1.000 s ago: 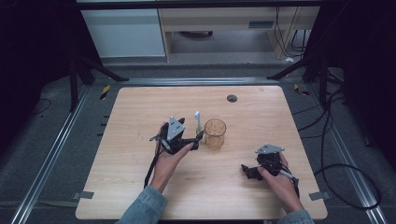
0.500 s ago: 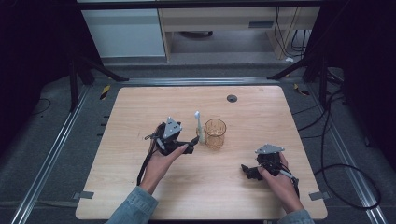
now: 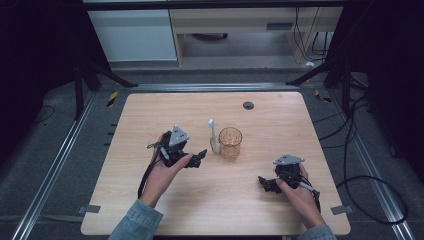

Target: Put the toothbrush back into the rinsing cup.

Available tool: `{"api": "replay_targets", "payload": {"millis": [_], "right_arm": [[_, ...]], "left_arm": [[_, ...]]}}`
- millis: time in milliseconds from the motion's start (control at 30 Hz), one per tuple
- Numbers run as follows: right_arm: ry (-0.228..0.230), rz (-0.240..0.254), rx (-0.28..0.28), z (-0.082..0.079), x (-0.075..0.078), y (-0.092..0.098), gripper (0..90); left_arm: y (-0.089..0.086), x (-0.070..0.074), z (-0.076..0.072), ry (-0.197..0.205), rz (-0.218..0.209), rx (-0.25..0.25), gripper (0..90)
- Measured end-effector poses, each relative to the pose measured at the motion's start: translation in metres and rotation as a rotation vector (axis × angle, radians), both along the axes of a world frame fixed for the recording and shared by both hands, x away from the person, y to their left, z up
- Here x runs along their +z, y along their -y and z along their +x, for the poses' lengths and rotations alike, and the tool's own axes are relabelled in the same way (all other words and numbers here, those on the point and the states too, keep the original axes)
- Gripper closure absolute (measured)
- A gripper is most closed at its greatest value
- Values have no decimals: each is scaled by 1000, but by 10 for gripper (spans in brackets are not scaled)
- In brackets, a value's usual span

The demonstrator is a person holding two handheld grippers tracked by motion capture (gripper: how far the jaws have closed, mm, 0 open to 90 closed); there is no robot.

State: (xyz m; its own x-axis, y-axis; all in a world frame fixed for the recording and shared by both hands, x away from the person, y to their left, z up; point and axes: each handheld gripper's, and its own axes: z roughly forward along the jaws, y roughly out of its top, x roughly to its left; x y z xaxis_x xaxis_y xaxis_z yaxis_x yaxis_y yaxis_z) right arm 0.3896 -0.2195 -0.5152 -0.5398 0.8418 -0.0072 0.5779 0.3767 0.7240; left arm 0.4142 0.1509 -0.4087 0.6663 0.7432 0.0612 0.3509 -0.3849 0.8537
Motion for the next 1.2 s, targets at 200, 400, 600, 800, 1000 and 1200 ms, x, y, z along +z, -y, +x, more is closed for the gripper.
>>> {"api": "replay_targets", "payload": {"millis": [200,400,600,800,1000,1200], "right_arm": [[0,0,0,0,0,0,4],[0,0,0,0,0,0,4],[0,0,0,0,0,0,4],[0,0,0,0,0,0,4],[0,0,0,0,0,0,4],[0,0,1,0,0,0,4]], "left_arm": [[-22,-5,6,-78,54,54,43],[-45,-12,16,-144,101,97,43],[-72,-26,25,-235,166,143,46],[-98,-39,34,-311,187,186,49],[-114,-50,38,-361,211,208,49],[-135,-59,43,-383,212,258,49]]}}
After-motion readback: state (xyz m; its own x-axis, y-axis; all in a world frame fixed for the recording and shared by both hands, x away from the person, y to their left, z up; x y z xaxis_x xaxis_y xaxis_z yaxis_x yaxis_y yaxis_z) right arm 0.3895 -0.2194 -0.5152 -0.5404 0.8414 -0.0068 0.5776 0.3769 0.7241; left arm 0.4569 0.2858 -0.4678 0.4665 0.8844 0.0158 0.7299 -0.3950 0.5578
